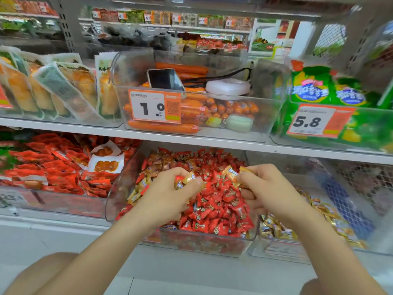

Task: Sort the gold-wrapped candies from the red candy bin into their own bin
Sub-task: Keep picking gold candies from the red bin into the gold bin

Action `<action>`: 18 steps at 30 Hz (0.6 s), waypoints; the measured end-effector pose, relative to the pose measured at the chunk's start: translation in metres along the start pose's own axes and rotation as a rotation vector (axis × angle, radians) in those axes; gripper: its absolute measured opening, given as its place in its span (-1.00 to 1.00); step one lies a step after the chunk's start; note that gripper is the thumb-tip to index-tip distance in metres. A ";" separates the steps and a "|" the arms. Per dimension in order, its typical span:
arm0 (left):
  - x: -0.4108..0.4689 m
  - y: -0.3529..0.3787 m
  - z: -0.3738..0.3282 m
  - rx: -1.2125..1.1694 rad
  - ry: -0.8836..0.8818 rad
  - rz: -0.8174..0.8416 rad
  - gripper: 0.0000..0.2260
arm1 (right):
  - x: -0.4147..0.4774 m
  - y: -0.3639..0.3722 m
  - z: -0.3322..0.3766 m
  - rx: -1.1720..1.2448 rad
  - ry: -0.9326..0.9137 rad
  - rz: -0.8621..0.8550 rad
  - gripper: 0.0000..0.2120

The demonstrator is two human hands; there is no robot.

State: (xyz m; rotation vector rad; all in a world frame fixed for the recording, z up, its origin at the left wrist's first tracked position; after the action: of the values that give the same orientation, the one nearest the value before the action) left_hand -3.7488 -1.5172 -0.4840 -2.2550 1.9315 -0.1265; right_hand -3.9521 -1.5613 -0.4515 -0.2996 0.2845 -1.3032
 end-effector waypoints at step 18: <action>0.042 0.276 -0.038 0.641 0.229 0.234 -0.44 | -0.012 -0.184 -0.136 -0.219 0.049 -0.433 -0.65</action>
State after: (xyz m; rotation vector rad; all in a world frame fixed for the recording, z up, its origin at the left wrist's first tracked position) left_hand -4.0171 -1.6022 -0.4993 -1.6404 1.8772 -0.8660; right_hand -4.1709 -1.6013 -0.5087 -0.5358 0.4210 -1.7112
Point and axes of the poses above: each hand's wrist, its own x-axis towards the middle knuckle, its own y-axis out of the palm, z = x × y, the point moved 9 cm from there along x, towards the middle knuckle, and after that the axes turned 7 degrees about -z, right-handed, at the moved point
